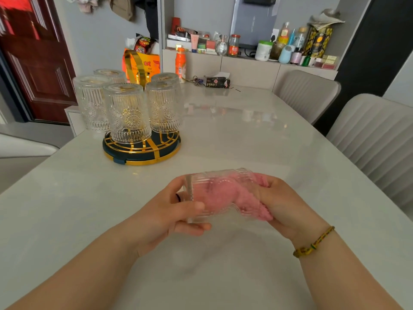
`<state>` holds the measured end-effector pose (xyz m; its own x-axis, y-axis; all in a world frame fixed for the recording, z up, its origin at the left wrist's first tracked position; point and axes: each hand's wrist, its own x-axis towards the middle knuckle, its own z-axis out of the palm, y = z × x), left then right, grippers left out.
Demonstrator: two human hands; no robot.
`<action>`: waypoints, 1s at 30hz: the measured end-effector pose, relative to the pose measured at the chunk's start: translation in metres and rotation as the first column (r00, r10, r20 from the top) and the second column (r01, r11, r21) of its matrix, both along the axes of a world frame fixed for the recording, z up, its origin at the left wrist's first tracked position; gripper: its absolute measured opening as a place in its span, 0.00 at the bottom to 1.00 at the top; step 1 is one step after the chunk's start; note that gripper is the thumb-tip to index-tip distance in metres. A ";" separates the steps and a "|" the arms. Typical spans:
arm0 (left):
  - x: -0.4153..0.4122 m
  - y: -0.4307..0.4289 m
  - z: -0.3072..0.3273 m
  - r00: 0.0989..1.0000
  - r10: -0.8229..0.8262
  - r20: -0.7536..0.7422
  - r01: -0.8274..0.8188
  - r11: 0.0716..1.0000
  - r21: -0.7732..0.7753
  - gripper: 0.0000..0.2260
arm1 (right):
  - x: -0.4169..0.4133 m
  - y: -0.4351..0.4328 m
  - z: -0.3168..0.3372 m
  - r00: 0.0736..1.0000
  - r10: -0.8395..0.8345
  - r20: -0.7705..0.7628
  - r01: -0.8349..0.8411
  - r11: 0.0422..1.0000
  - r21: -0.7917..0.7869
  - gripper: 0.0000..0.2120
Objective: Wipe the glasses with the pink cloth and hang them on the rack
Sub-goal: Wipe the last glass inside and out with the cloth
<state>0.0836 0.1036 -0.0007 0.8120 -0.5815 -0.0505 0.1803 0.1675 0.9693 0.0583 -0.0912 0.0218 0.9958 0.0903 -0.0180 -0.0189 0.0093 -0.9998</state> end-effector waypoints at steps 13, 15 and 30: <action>-0.006 -0.008 0.003 0.979 0.141 -0.146 -0.154 0.985 -0.077 0.19 | -0.008 0.029 -0.001 0.987 -0.091 0.133 0.092 0.996 -0.004 0.12; -0.004 -0.004 0.003 0.990 0.131 -0.054 -0.136 0.986 -0.097 0.26 | -0.006 0.030 -0.004 0.996 -0.088 0.002 0.087 0.989 0.121 0.08; 0.003 -0.004 -0.005 0.993 0.095 -0.068 -0.090 0.993 0.076 0.23 | -0.006 0.035 -0.011 0.897 -0.155 0.414 0.293 0.910 -0.295 0.08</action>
<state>0.0870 0.0995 -0.0059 0.8549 -0.4967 -0.1495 0.2364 0.1166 0.9646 0.0521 -0.0558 0.0107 0.9256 -0.0789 0.3702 0.3167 -0.3742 -0.8716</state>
